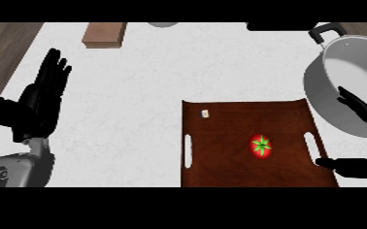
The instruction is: Pick the tomato from the tray and place it in the pot
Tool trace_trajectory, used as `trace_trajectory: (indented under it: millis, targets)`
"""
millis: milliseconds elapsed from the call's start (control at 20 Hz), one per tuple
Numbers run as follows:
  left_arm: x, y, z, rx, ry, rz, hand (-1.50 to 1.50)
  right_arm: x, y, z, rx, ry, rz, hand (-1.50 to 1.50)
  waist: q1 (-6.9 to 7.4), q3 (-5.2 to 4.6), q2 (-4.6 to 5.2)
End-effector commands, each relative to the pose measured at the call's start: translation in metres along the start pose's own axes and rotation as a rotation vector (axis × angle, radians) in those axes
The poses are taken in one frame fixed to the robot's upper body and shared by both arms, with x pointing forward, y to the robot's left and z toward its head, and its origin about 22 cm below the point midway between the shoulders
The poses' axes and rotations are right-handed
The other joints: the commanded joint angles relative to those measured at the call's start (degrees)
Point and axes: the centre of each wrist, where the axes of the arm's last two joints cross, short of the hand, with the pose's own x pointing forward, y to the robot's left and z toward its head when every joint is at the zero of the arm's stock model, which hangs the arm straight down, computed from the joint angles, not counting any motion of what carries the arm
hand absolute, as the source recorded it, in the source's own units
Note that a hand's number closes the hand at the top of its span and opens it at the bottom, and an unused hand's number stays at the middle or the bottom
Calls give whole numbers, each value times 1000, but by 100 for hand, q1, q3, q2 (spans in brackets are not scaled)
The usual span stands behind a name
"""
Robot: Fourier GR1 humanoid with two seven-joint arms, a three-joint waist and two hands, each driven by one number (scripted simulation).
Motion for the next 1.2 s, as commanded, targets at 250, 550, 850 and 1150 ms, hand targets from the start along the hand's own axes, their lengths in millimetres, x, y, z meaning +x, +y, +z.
trace_trajectory:
  millis: [250,550,850,1150]
  targets:
    - [18,3,-9,2,-3,0,0,68,9,-25,406,224,299,-150,55,3,-2]
    - [1,8,-2,-30,-15,-5,0,106,67,-61,498,307,330,-150,131,13,30]
    - [-21,3,-12,3,11,6,0,109,81,-42,503,318,276,-150,14,20,18]
    - [15,2,-1,1,1,18,0,85,114,-43,547,401,339,-150,56,23,15]
